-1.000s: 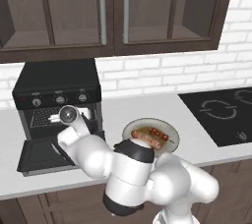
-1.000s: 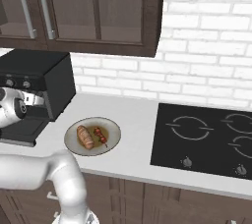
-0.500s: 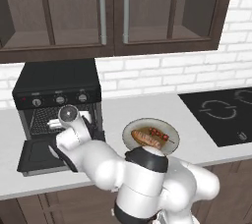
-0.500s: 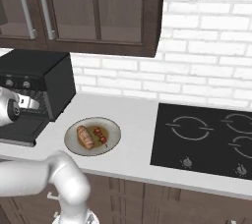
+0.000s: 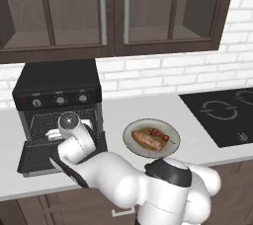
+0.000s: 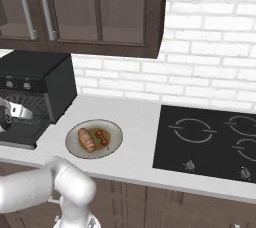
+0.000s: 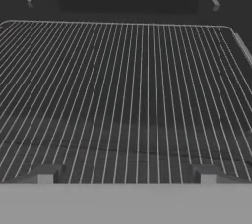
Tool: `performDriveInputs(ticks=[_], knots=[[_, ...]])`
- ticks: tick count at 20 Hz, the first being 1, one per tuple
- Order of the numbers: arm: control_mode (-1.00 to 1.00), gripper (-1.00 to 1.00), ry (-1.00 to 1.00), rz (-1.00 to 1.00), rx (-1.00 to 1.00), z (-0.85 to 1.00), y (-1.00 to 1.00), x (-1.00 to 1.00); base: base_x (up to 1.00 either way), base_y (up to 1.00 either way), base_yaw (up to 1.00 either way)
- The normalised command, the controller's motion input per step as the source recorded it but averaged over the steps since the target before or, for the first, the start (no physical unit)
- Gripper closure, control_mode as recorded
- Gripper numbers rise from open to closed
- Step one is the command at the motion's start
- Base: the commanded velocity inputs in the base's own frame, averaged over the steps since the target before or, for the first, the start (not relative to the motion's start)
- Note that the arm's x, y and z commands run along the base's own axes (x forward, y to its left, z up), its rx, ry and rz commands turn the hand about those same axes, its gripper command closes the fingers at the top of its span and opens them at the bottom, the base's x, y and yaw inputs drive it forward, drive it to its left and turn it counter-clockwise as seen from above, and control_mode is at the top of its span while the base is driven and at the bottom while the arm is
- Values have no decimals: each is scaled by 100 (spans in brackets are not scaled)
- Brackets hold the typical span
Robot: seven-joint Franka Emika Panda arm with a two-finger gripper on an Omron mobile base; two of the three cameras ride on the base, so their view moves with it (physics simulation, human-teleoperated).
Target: Pick up the kebab skewer and baguette bread, and place them inside the toaster oven. Close the toaster oven door and start by setting the timer.
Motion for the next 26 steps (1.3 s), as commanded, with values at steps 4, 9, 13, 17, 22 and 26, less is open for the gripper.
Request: performDriveInputs(ticks=[4, 9, 13, 17, 22, 26], knots=[[-100, -100, 12, 0, 1, -55, 0, -80, 0, 0, 0], [-100, -100, 15, 0, 1, -53, 0, -79, 0, 0, 0], [-100, -100, 14, 0, 0, -46, 0, -72, 0, 0, 0], [-100, -100, 10, 0, 0, -27, 0, -54, 0, 0, 0], [-100, -100, 0, -1, 2, 22, -23, -12, 0, 0, 0], [-100, -100, 3, 0, 2, 65, -42, -13, 0, 0, 0]])
